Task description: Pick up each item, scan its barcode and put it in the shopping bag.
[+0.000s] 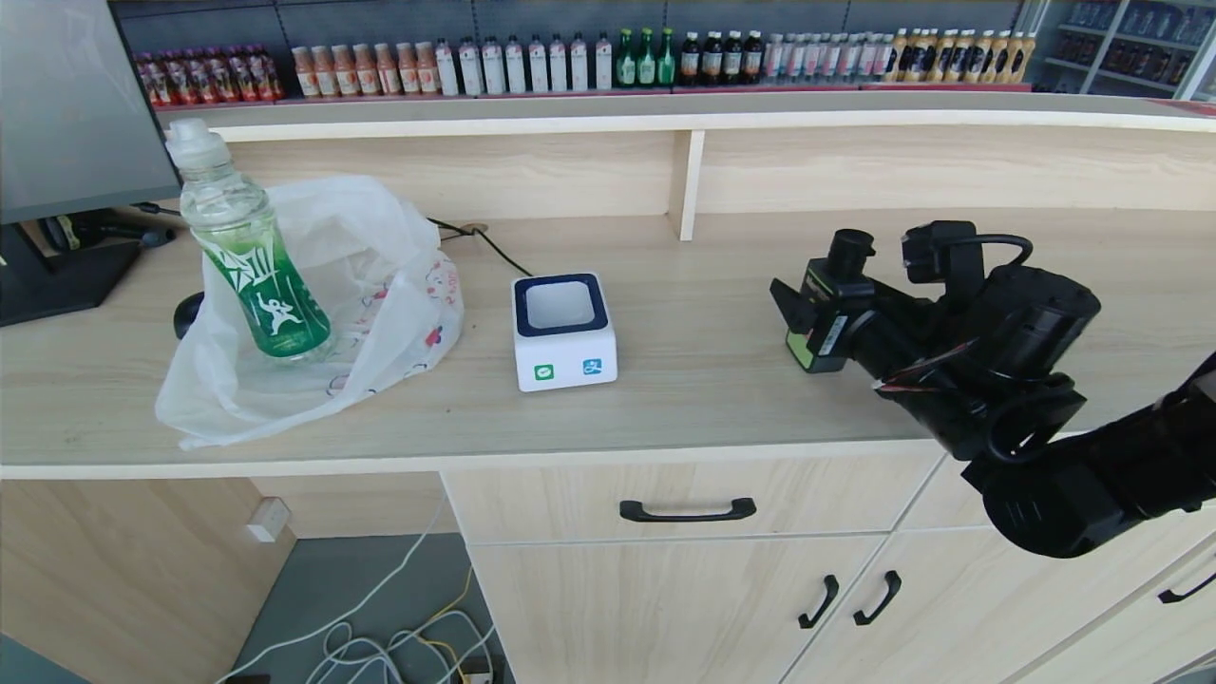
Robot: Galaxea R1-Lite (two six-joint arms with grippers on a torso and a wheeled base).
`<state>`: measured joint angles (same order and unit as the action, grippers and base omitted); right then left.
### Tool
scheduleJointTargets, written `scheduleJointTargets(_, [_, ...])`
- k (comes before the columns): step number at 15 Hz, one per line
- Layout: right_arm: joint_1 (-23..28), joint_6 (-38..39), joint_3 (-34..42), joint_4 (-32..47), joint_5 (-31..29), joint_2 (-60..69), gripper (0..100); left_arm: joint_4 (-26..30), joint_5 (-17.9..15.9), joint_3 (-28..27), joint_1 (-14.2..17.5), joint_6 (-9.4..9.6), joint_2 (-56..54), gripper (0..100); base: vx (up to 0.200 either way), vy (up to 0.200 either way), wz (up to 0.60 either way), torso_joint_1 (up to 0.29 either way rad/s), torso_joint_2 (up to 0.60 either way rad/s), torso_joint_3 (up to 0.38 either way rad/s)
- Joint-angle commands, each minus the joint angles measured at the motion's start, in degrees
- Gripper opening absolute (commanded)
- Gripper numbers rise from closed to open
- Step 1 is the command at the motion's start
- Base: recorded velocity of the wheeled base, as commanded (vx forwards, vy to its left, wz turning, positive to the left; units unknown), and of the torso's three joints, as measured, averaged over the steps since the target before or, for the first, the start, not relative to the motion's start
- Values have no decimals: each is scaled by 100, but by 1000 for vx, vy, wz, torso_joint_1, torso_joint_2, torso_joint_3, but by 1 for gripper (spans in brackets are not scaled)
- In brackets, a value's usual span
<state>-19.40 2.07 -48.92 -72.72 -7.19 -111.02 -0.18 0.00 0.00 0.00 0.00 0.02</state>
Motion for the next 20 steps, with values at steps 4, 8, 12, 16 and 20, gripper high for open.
scheduleJointTargets(4, [6, 4, -30, -6, -1, -148, 100, -8, 0, 0, 0, 0, -2, 100, 0, 0, 0, 0, 0, 0])
scheduleJointTargets(8, [6, 21, -12, -14, -10, -218, 100, -8, 0, 0, 0, 0, -2, 100, 0, 0, 0, 0, 0, 0])
scheduleJointTargets(12, [6, 21, -3, -41, -10, -262, 100, -8, 0, 0, 0, 0, -2, 100, 0, 0, 0, 0, 0, 0])
scheduleJointTargets(16, [6, 30, 14, -137, -10, -324, 100, -8, 0, 0, 0, 0, -2, 100, 0, 0, 0, 0, 0, 0])
scheduleJointTargets(20, [-3, 21, 23, -173, -10, -315, 0, -8, 0, 0, 0, 0, -2, 100, 0, 0, 0, 0, 0, 0])
